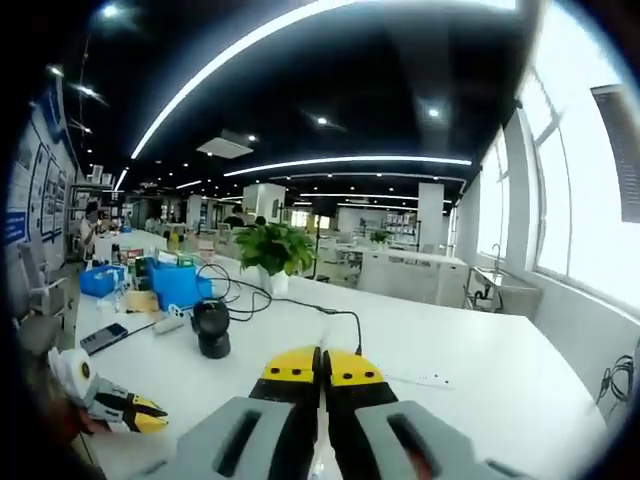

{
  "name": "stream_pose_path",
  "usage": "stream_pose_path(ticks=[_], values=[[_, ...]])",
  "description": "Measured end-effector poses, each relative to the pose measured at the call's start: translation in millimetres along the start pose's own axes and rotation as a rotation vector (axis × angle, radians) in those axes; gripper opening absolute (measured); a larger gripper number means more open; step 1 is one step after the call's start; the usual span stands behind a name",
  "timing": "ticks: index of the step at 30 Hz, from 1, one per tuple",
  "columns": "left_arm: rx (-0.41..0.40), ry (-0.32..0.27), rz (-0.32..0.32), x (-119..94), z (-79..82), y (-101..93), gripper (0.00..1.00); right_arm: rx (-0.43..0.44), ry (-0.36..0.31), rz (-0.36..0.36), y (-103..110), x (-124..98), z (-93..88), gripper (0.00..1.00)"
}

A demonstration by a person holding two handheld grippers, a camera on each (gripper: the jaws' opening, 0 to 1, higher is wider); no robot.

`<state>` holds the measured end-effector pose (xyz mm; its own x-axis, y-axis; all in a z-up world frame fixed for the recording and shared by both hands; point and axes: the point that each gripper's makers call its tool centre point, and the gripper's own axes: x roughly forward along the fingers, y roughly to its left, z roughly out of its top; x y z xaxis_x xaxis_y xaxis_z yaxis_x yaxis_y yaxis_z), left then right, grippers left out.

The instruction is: Clip sheet goods on table flip sheet goods clip sheet goods scan sheet goods put sheet goods back to table

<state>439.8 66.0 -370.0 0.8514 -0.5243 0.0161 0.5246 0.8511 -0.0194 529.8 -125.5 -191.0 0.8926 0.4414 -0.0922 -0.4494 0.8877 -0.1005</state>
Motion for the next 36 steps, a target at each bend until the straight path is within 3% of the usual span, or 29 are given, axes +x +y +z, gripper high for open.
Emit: stream_pose_path(ticks=[10, 26, 36], values=[[0.009, -0.001, -0.004, 1, -0.1, -0.6, 0.02, -0.011, -0.049, -0.038, 17, 30, 10.8, 0.00], [0.020, 0.001, -0.017, 2, -1.1, -2.8, 0.03, -0.037, -0.051, -0.045, 60, 92, -1.9, 0.00], [0.026, 0.009, -0.017, 3, -2.8, -2.1, 0.03, -0.065, -0.110, -0.052, 76, 107, 2.9, 0.00]])
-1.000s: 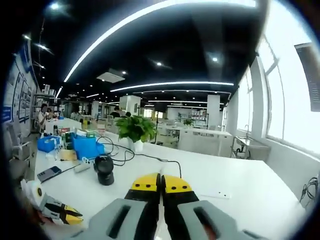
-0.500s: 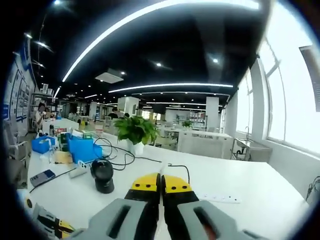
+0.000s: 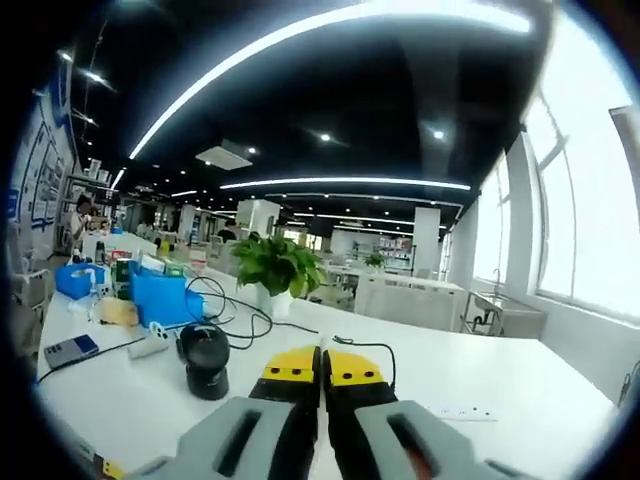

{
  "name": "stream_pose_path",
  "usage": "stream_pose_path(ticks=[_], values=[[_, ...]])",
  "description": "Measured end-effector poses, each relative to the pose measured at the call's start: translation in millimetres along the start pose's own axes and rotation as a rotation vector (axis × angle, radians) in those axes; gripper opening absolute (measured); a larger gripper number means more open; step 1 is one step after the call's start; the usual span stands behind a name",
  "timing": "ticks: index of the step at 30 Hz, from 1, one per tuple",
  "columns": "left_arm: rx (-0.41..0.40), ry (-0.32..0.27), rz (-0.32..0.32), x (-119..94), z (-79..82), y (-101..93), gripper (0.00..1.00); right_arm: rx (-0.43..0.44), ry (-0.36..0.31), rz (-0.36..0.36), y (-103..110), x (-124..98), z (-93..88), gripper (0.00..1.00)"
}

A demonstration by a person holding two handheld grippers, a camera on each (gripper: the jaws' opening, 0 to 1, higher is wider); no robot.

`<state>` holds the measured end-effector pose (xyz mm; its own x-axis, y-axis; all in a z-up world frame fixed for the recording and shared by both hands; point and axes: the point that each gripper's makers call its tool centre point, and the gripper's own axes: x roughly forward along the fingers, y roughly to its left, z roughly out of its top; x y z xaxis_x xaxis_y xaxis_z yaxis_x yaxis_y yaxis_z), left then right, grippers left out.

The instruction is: Clip sheet goods on table flip sheet goods clip sheet goods scan sheet goods put sheet goods back to table

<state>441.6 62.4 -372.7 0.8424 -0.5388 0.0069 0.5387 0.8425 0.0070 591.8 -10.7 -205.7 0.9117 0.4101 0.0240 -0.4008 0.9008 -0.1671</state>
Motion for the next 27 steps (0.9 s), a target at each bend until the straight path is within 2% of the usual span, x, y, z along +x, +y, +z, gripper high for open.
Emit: stream_pose_path(ticks=[4, 9, 14, 19, 24, 27], values=[[-0.002, 0.000, 0.003, 1, -0.3, 1.2, 0.03, 0.014, -0.026, -0.012, 4, 6, 5.2, 0.00], [-0.004, 0.001, 0.006, 1, -0.3, 1.5, 0.03, -0.017, -0.048, -0.027, 9, 14, 13.3, 0.00], [-0.005, 0.001, 0.009, 1, -0.3, 1.9, 0.03, -0.040, -0.055, -0.013, 23, 25, 13.2, 0.00], [-0.009, 0.000, 0.009, 2, -0.3, 3.3, 0.03, -0.019, -0.052, -0.014, 35, 39, 3.4, 0.00], [-0.013, -0.004, 0.009, 2, 0.0, 4.8, 0.03, -0.050, -0.061, -0.039, 43, 51, -6.7, 0.00], [-0.016, -0.003, 0.008, 2, -0.3, 5.3, 0.03, -0.036, -0.058, -0.049, 47, 58, -12.8, 0.00]])
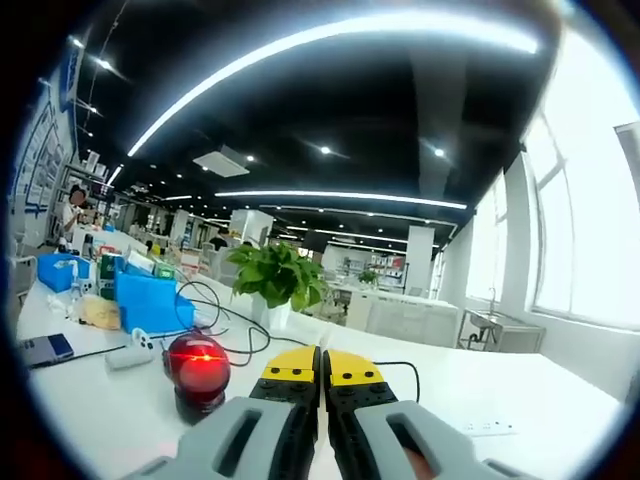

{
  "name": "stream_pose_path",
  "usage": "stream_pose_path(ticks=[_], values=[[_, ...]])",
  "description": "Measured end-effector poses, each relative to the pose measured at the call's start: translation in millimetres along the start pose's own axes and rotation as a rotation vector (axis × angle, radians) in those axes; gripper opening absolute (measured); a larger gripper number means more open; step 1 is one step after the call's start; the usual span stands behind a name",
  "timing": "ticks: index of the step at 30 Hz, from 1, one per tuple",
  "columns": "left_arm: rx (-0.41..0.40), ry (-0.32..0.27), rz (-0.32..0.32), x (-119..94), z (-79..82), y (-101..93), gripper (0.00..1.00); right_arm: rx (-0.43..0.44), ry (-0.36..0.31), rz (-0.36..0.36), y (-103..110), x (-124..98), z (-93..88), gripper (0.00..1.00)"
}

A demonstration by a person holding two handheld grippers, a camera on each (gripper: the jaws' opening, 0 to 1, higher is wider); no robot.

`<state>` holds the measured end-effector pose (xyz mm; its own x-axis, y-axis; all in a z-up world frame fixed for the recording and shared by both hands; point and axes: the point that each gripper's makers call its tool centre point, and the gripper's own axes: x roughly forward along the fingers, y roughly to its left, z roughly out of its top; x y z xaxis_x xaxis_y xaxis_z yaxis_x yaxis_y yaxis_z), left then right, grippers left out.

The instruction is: Clip sheet goods on table flip sheet goods clip sheet goods scan sheet goods put sheet goods back to table

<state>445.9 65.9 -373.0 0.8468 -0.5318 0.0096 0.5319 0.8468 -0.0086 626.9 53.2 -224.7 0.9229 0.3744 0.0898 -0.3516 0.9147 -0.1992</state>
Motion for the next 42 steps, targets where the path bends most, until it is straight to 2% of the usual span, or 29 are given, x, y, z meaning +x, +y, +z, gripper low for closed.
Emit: stream_pose_path(ticks=[6, 17, 22, 24, 35, 42], values=[[-0.004, -0.005, 0.001, 4, -0.5, 8.8, 0.03, -0.011, -0.005, -0.019, -1, 11, -4.8, 0.00], [-0.002, -0.005, 0.005, -2, 1.9, -1.0, 0.03, 0.006, 0.014, -0.058, 4, 21, -17.8, 0.00], [-0.012, -0.002, 0.015, -1, 0.9, 3.2, 0.03, 0.011, 0.013, -0.069, 8, 25, -20.1, 0.00], [-0.019, 0.001, 0.022, 0, -0.3, 7.4, 0.03, 0.014, 0.016, -0.072, 9, 25, -20.9, 0.00], [-0.006, 0.007, 0.023, -2, -1.9, 4.0, 0.03, 0.023, 0.021, -0.109, 9, 26, -27.0, 0.00], [-0.007, 0.008, 0.022, 0, -2.3, 7.0, 0.03, 0.008, 0.012, -0.106, 8, 23, -21.2, 0.00]])
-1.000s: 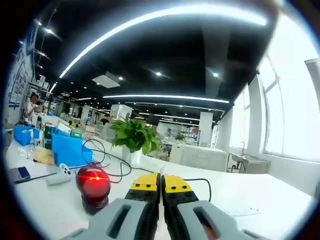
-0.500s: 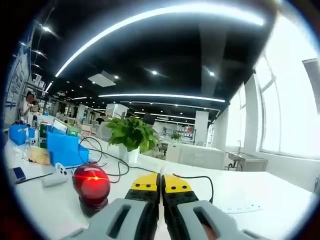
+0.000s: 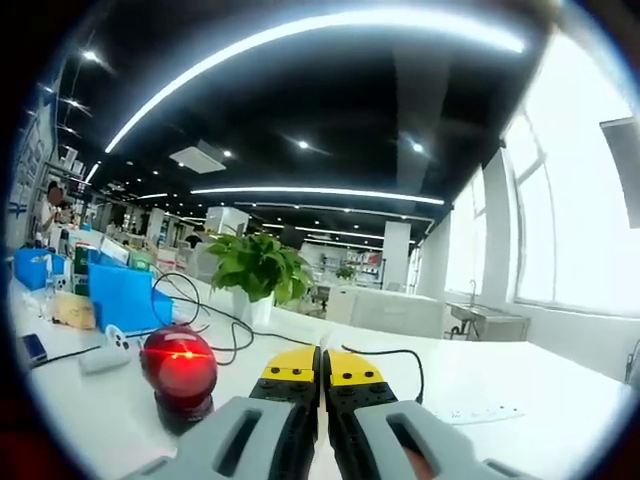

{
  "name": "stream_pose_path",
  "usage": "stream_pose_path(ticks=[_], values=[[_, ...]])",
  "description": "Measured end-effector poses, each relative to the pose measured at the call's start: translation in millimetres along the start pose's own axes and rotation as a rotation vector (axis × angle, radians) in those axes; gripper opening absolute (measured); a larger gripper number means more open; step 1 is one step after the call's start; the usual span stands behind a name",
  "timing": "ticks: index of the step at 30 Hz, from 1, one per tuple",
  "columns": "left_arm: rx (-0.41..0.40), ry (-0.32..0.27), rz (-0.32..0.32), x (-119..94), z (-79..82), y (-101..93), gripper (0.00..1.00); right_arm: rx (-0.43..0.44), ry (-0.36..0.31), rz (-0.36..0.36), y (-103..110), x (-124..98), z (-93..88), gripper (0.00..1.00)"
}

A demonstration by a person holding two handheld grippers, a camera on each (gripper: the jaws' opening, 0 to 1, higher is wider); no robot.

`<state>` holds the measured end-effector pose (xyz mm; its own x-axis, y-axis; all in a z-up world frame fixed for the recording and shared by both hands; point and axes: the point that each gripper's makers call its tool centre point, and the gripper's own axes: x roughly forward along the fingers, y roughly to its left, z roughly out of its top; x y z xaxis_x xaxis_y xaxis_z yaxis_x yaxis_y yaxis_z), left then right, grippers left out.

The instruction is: Clip sheet goods on table flip sheet goods clip sheet goods scan sheet goods put sheet goods back to table

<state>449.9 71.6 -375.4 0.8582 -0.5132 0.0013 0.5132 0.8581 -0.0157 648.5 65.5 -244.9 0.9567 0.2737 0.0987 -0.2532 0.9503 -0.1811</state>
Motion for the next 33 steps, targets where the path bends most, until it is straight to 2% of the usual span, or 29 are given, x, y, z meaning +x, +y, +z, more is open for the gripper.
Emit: stream_pose_path(ticks=[7, 14, 20, 25, 33], values=[[-0.004, -0.001, 0.002, -1, 1.2, -2.7, 0.03, -0.026, -0.018, 0.007, -8, -5, 11.0, 0.00], [-0.007, 0.001, 0.004, 0, 1.4, -3.6, 0.03, -0.129, -0.072, 0.031, -12, -20, 32.1, 0.00], [-0.006, 0.004, 0.008, -1, 1.3, -4.1, 0.03, -0.134, -0.087, 0.080, -17, -31, 45.6, 0.00], [-0.002, 0.008, 0.012, 2, -0.4, 2.3, 0.03, -0.094, -0.067, 0.110, -24, -39, 45.5, 0.00], [0.004, 0.012, 0.017, 0, -0.8, 0.4, 0.03, -0.131, -0.057, 0.131, -44, -56, 43.8, 0.00]])
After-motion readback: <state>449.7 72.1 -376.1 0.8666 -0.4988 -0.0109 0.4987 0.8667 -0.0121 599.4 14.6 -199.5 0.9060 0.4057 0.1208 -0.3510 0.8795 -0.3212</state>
